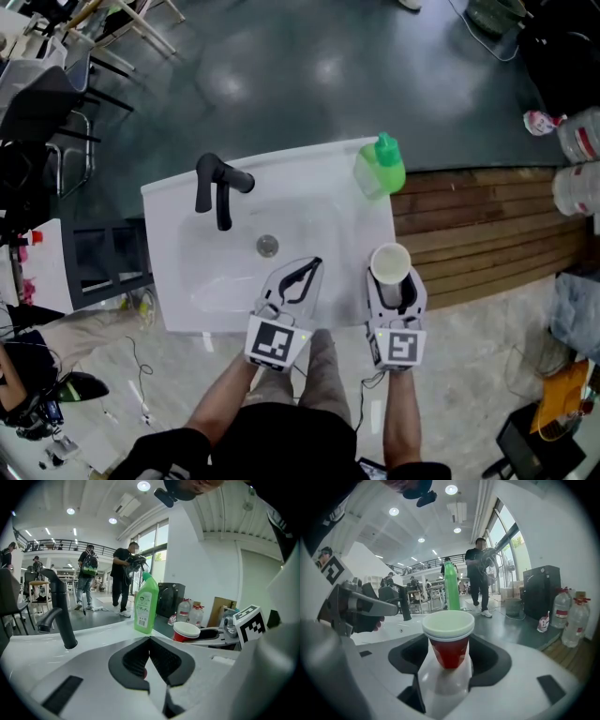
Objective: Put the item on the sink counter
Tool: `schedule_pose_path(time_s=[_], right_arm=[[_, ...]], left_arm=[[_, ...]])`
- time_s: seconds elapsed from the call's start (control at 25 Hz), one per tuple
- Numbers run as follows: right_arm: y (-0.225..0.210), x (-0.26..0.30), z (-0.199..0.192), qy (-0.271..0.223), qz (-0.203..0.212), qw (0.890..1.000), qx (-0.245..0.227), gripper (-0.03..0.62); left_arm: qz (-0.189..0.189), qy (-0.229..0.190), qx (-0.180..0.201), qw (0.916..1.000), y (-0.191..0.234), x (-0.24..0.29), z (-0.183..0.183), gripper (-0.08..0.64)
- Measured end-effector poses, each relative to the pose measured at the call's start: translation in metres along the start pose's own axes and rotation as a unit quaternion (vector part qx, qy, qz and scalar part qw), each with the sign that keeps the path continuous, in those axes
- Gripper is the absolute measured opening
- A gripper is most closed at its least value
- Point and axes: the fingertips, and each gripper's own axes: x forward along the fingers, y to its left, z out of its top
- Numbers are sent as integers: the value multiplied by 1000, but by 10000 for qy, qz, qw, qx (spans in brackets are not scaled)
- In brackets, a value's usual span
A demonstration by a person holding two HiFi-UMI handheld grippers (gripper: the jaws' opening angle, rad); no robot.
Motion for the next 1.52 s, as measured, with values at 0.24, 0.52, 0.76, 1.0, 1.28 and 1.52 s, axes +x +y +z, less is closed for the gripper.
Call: schedule_pose_path(time_s=[0.24,0.52,0.76,1.0,1.28,1.52], right_arm=[[0,-2,-4,172,-55,9998,-19,276],[3,-7,-7,172,-16,9999,-2,301],[2,-13,-2,51,-62,10000,25,307],[5,-23,5,-41,-99,9999,22,307],[11,-39,23,-141,-154,9998,-58,307],[19,-55,41,-256,-210,9994,-135,304]], left_arm=[[9,-22,16,10000,0,-3,1,2],[-8,-39,66,10000,-5,-8,2,2],[-12,-69,83,9999,-8,-14,4,2],[-21,-194,128,9997,-11,-24,14,2],[-20,-359,254,9990,-16,-42,30,2],[-15,-544,385,9978,-20,-63,48,2]])
